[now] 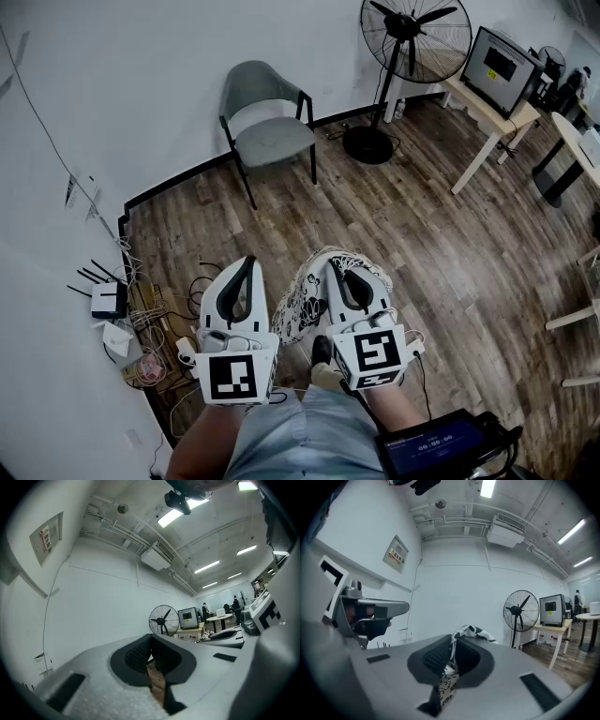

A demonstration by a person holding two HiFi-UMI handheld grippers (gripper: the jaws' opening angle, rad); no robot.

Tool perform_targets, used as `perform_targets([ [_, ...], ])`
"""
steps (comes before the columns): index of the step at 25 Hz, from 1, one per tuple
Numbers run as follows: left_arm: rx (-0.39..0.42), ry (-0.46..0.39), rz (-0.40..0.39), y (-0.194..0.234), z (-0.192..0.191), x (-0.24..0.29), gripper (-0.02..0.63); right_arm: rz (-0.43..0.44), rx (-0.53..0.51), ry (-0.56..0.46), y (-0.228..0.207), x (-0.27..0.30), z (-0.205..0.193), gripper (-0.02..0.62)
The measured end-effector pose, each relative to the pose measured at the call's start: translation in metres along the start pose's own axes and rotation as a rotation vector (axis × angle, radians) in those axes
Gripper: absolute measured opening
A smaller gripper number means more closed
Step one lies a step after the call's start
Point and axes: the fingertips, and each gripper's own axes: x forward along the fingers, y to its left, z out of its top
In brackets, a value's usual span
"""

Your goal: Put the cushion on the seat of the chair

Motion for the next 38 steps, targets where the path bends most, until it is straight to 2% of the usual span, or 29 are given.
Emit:
perform_targets([
  [8, -0.023, 0.052, -0.001, -0.003, -0.024, 0.038, 0.009, 0.004, 0.017, -0.015, -0.027, 0.026, -0.008, 0.012],
  [16, -0.014, 0.078, -0.004, -0.008, -0.044, 0.107, 0.009, 0.007, 0.040, 0.038, -0.077, 0.072, -0.029, 0.014],
  [24, -0.001, 0.045, 0.043, -0.013, -0.024, 0.155, 0.009, 0.011, 0.042, 0.015, -0.133, 0.106, -0.006, 0.014],
  [38, 0.015, 0.059, 0.063, 0.008, -0.033, 0.214, 0.009, 0.046, 0.038, 0.038, -0.162, 0.169, -0.008, 0.014],
])
